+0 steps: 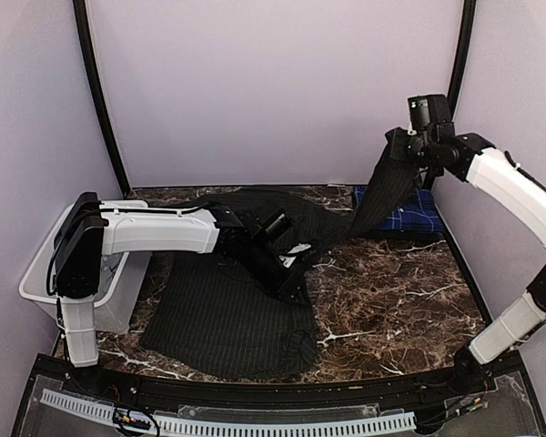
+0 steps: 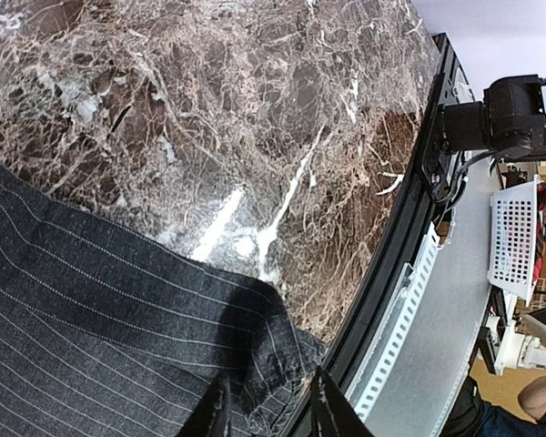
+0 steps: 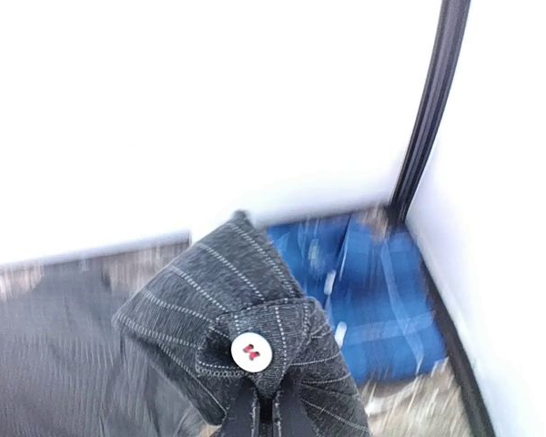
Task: Fold and stack the long sleeve shirts
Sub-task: Smooth out the corner of the shirt at the center of the board.
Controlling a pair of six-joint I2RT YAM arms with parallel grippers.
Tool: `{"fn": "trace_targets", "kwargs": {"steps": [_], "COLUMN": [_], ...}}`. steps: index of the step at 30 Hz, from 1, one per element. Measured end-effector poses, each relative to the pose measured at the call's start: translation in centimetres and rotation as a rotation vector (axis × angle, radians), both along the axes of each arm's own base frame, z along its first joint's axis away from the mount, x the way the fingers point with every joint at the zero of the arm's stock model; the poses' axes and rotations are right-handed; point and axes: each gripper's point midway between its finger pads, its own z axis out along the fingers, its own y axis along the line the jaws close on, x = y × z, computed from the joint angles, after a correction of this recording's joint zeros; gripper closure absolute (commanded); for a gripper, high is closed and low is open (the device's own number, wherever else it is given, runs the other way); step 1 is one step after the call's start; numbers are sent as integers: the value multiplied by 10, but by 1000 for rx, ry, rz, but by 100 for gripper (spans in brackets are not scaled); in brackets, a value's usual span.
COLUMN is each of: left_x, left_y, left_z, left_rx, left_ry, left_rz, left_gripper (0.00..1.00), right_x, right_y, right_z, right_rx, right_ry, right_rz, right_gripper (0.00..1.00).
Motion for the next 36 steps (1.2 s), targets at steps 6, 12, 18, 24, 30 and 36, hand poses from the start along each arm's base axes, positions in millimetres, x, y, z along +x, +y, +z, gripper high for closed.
{"fn": "trace_targets", "kwargs": {"steps": [6, 12, 18, 24, 30, 36], "left_x": [-5, -23, -38, -54, -78, -93], "left_y": [-2, -9, -20, -34, -44, -52], "left_z": [-14, -46, -52, -40, -45, -60], "left_rx": [16, 62, 55, 3, -8, 4], "left_ry": [18, 72, 99, 125, 167, 203], "left_rz": [-24, -66, -109, -164, -231, -267], "left_gripper": [78, 79, 79, 80, 80, 78], "right_x": [45, 69, 92, 100, 104, 104], "right_y": [-17, -14, -37, -50, -42, -39], "right_z": [84, 87, 96, 108, 99, 98], "right_rx": [3, -10, 6, 21, 31, 36], "right_ry": [-172, -173, -183, -210, -188, -185], "right_rz": [-6, 36, 23, 20, 57, 72], "right_gripper": [100, 100, 100, 100, 100, 100]}}
